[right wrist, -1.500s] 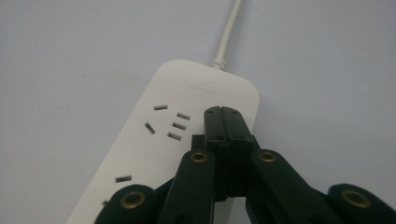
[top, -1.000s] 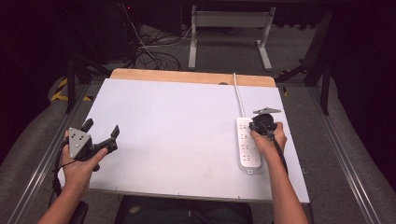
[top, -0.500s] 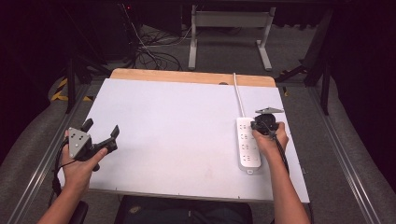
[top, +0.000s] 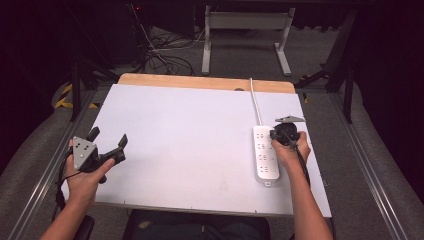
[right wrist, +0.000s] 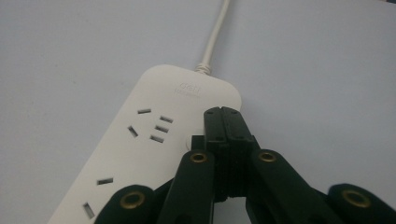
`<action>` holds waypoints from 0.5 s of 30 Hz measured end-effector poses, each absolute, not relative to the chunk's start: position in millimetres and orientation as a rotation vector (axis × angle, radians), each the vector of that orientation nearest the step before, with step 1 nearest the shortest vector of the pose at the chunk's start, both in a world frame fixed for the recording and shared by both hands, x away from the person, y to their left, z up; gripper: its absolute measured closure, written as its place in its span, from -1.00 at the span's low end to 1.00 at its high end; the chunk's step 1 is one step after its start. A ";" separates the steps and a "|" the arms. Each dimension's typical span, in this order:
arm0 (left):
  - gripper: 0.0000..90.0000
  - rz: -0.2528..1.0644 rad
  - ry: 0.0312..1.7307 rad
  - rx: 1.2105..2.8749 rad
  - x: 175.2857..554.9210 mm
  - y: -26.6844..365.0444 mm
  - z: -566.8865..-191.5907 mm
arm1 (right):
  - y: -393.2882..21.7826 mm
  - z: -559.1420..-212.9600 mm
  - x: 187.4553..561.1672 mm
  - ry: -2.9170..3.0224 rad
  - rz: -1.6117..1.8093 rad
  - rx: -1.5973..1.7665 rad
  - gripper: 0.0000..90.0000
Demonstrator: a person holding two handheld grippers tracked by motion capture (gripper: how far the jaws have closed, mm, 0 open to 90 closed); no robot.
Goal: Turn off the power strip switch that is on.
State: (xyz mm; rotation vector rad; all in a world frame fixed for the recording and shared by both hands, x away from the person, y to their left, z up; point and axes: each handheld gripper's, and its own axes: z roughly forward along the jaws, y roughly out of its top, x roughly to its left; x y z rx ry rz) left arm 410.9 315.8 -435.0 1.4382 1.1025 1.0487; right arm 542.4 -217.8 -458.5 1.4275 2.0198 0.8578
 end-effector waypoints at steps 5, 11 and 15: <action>-0.77 1.049 1.103 1.435 411.2 315.7 -435.2 | -217.7 -458.6 541.7 2.018 0.859 1.430 1.00; -0.77 1.046 1.104 1.436 410.5 316.3 -434.5 | -215.9 -459.8 537.9 2.015 0.848 1.378 1.00; -0.77 1.045 1.106 1.431 410.5 317.1 -434.5 | -219.8 -455.4 531.2 1.982 0.897 1.364 1.00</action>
